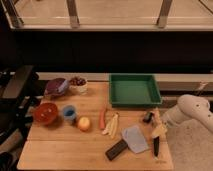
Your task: Place brush in red bowl
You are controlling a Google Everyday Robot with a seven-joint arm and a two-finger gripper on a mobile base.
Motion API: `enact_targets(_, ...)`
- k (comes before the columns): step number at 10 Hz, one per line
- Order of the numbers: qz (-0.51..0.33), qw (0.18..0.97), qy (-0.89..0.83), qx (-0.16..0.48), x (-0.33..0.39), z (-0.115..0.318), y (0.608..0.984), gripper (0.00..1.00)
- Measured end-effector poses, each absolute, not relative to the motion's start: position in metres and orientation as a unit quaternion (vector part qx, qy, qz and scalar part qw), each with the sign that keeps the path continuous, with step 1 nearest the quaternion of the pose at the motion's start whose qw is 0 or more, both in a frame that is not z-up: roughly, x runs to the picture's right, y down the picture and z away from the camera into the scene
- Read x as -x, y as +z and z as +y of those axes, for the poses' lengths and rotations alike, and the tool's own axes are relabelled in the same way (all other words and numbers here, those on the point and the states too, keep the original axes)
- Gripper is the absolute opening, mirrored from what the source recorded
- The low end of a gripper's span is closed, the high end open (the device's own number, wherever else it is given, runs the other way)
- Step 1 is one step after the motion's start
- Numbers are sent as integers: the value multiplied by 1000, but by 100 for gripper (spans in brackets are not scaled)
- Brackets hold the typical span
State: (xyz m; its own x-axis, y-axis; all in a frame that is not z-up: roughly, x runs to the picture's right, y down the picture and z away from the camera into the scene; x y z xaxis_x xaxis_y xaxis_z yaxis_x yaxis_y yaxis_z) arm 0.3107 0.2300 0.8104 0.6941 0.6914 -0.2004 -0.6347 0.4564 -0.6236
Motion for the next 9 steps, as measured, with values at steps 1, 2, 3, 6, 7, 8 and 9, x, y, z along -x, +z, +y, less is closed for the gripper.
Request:
enact_targets(1,-40,848,394,351,-310,235,816,80)
enact_targets(2,-41,845,397,356,-309,240,820,78)
enact_targets(3,-44,841,403,359,-309,242,821,68)
enact_targets(6,-45,840,403,360,-308,242,819,40)
enact_targets(7,-45,840,403,360,-308,241,819,29)
enact_targets(8,-45,840,403,360,-308,240,818,20)
enact_targets(9,-45,840,401,363,-307,241,818,9)
